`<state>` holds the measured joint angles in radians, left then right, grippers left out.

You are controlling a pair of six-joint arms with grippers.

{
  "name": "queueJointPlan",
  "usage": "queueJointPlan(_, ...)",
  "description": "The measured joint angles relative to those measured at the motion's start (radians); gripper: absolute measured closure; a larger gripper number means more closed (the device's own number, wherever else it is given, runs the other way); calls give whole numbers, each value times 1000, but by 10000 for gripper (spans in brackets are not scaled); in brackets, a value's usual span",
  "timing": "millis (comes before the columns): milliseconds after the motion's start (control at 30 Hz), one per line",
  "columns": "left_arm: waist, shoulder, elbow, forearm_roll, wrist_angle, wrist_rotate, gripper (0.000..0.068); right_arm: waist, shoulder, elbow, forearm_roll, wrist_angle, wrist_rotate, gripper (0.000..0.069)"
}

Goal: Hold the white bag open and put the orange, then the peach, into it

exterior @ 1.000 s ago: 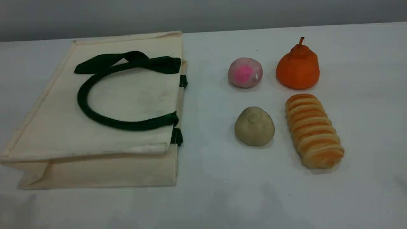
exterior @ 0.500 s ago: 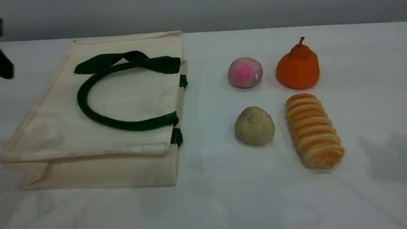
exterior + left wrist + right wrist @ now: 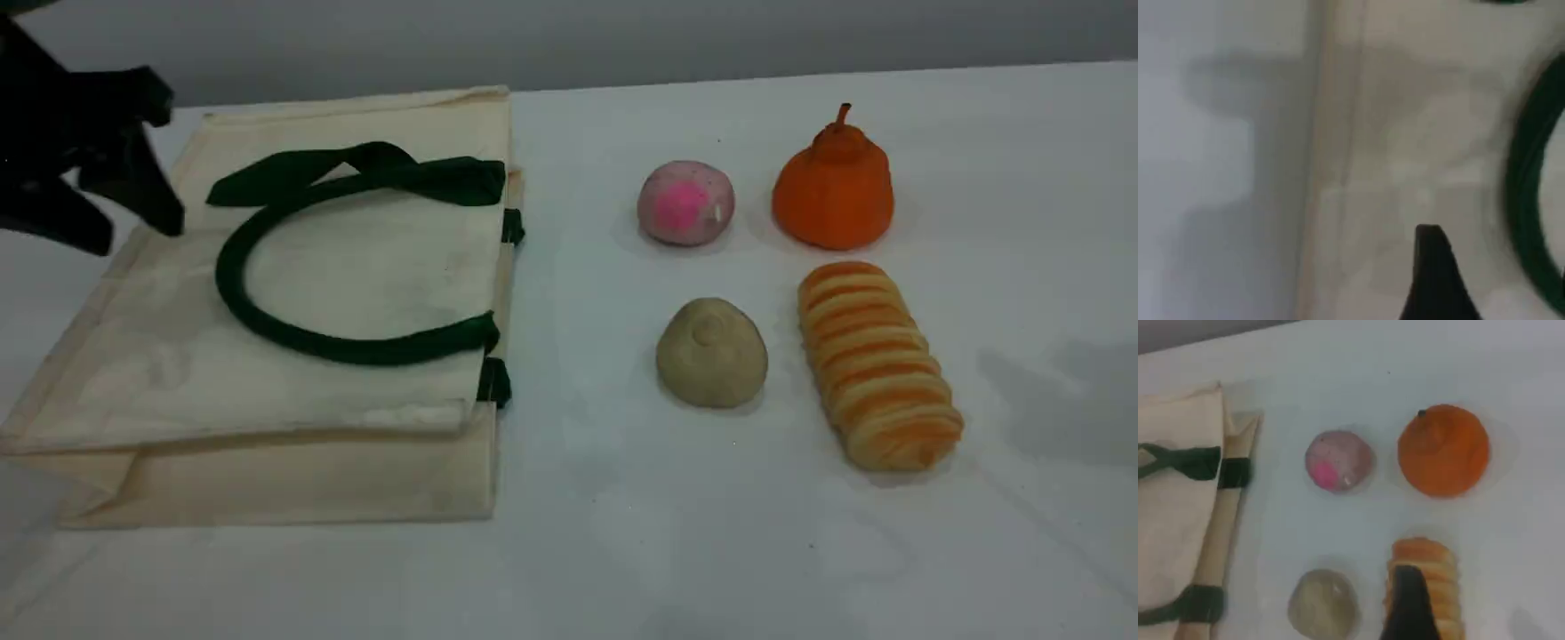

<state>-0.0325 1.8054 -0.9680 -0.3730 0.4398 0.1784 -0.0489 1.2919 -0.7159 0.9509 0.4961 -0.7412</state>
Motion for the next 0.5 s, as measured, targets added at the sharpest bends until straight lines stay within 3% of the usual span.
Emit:
queueJointPlan(133,-33,49,-26,-52,-8,79,282,0,0,0,-1,-12,-2,219)
queueJointPlan(233,-59,90,-50,-53,-8,80,282,0,0,0,-1,-12,-7,219)
queueJointPlan(500,-70,120,-63,-46,-75,76,282,0,0,0,0,-10,-11,219)
